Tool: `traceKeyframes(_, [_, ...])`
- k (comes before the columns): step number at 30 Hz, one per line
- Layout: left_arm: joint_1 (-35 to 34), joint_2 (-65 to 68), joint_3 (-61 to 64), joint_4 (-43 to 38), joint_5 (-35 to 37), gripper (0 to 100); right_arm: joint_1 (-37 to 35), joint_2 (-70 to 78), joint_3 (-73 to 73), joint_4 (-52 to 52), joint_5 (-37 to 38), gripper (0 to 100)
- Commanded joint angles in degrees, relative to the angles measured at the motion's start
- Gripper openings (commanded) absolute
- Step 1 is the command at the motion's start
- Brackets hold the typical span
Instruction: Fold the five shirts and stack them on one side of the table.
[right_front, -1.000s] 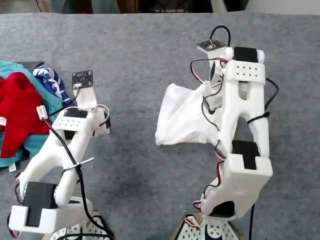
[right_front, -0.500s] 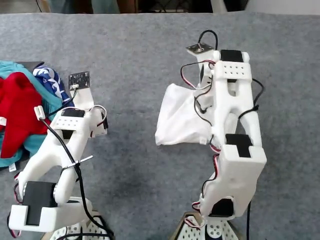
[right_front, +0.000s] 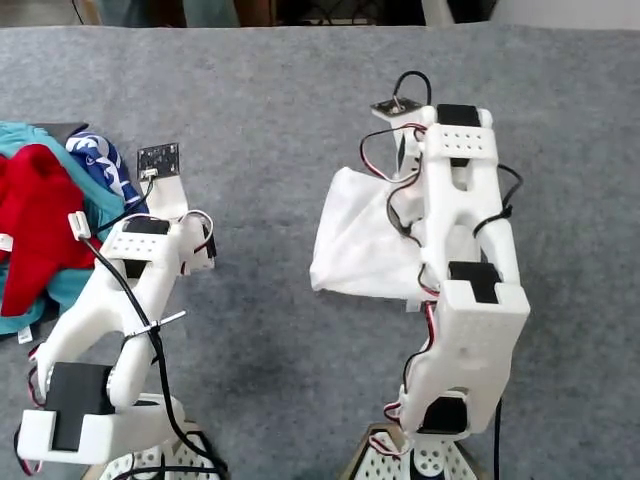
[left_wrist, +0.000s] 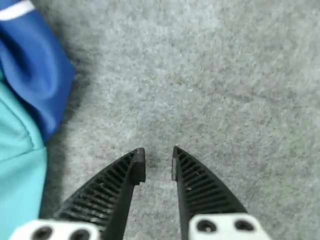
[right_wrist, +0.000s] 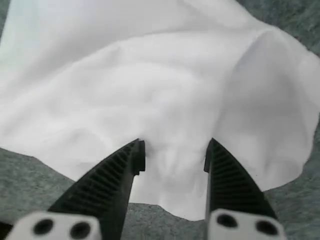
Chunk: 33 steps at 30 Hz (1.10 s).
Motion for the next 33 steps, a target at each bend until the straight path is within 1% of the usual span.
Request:
traceKeyframes(1, [-0.2,-0.4,-2.9,0.0,0.4,11,0.8,-0.6,-3.6,2.4,-0.1,20.1])
traceKeyframes(7, [-0.2,-0.4,-2.9,0.0,0.3,11,0.8,-0.6,-5.1,4.7,-0.2,19.1])
traceKeyframes(8, [-0.2,-0.4,-2.9,0.0,0.3,11,0.8,-0.6,-5.0,4.7,-0.2,16.5])
traceKeyframes(11, [-0.3,-0.4,-2.9,0.0,0.3,11,1.2,-0.6,-5.0,4.7,-0.4,3.0])
traceKeyframes(12, [-0.3,-0.4,-2.9,0.0,0.3,11,1.5,-0.6,-5.0,4.7,-0.4,0.9])
traceKeyframes(14, [-0.3,-0.4,-2.9,0.0,0.3,11,2.4,-0.6,-4.6,4.8,-0.3,4.1])
traceKeyframes(15, [-0.3,-0.4,-2.9,0.0,0.3,11,2.8,-0.6,-4.6,4.8,-0.2,4.2])
traceKeyframes(19, [-0.3,-0.4,-2.9,0.0,0.3,11,4.8,-0.7,-5.0,6.8,0.0,4.2])
traceKeyframes(22, [-0.2,-0.4,-2.9,0.0,0.3,11,6.3,-3.1,-3.6,6.8,0.0,1.2])
traceKeyframes(24, [-0.2,-0.4,-2.9,0.0,0.3,11,6.9,-5.7,-2.1,6.8,1.0,1.5])
traceKeyframes(31, [-0.2,-0.4,-2.9,0.0,0.2,11,7.0,-17.0,9.6,6.4,6.4,1.5])
traceKeyframes(33, [-0.2,-0.4,-2.9,0.0,0.2,11,8.0,-20.0,12.6,6.3,7.6,1.5])
